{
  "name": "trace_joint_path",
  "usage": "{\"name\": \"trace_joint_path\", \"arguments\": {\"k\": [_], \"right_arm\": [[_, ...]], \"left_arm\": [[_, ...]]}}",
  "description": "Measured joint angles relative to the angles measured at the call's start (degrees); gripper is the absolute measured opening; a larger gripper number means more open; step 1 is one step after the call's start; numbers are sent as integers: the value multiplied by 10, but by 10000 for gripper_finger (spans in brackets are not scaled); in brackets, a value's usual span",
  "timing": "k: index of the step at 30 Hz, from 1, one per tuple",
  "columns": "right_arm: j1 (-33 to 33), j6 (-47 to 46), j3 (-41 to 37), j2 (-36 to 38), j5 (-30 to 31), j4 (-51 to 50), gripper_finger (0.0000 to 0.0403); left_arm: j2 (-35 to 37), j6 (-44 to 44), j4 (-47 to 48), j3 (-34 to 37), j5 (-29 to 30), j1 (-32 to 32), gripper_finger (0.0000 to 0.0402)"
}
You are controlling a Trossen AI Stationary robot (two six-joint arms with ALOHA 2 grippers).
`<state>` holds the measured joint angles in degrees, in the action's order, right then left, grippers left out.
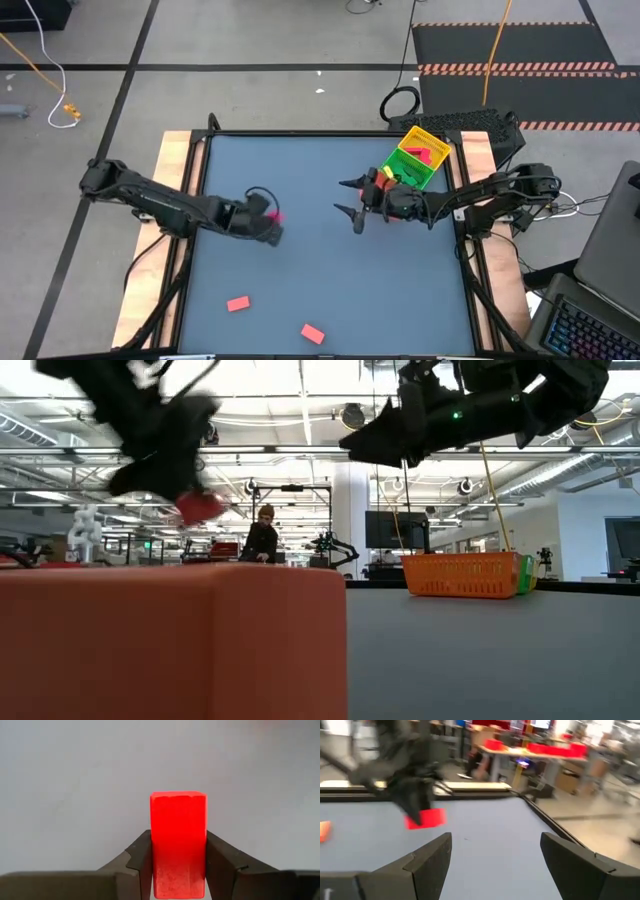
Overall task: Sort & place blocks by color
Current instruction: Put the red block into the yellow bin
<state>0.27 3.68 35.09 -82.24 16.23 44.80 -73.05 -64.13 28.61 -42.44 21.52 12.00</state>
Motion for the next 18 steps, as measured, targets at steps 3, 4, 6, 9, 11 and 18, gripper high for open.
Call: {"name": "trace_joint_path", "arguments": {"k": [3,4,6,9,11,18], "right_arm": [[4,47,0,0,-49,24,299],[8,71,0,0,-60,33,299],[18,126,0,0,-75,46,299],[33,190,0,0,-73,60,299],[44,212,0,0,-73,85,299],[71,261,0,0,-75,184,306]], "left_arm": [[0,126,-150,-21,4,-24,129],[0,161,-205,-24,-6,-31,129],[0,212,-313,-26,-47,-43,129],[-12,241,-396,-27,-105,-53,129],[-25,247,-418,-25,-119,-53,129],[-77,258,-485,-25,-129,-63,129]]}}
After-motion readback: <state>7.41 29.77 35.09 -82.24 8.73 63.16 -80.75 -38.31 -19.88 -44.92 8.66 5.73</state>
